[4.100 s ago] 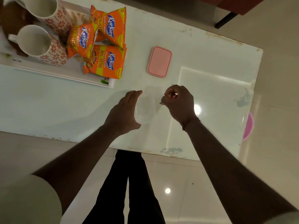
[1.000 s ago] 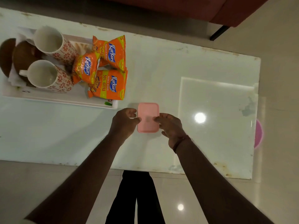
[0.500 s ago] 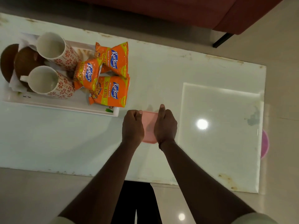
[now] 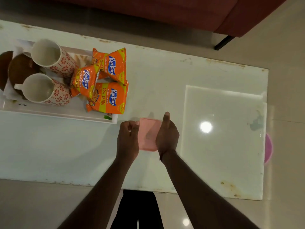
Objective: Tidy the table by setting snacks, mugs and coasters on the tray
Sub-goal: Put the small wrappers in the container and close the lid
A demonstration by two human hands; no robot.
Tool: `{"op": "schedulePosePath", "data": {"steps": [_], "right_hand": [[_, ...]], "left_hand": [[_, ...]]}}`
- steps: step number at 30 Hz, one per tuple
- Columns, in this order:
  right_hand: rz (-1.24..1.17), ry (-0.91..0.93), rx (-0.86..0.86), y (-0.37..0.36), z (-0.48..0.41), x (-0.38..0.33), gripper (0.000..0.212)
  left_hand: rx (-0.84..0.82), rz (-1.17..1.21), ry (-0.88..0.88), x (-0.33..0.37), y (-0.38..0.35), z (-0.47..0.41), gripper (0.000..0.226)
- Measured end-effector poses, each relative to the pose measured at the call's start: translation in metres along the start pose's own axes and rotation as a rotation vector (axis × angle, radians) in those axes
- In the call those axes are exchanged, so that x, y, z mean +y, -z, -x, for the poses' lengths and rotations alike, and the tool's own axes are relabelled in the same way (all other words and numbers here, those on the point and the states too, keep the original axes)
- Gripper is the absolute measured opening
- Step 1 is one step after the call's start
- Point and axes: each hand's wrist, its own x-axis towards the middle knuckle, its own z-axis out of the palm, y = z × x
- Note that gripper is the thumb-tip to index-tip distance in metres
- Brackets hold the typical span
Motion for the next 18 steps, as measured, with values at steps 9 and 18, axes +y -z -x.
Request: {"op": "schedulePosePath", "data": {"steps": [9, 18], "right_hand": [[0.194, 0.209, -0.040, 0.009, 0.041, 0.051, 0.054], [0.211, 0.342, -0.142, 0.015, 0.024, 0.032, 0.046]], "left_hand": [[-0.112, 0.190, 0.352, -0.022, 0.014, 0.050, 0.022], [-0.017, 0.220, 0.354, -0.003, 0.016, 0.040, 0.023]]}}
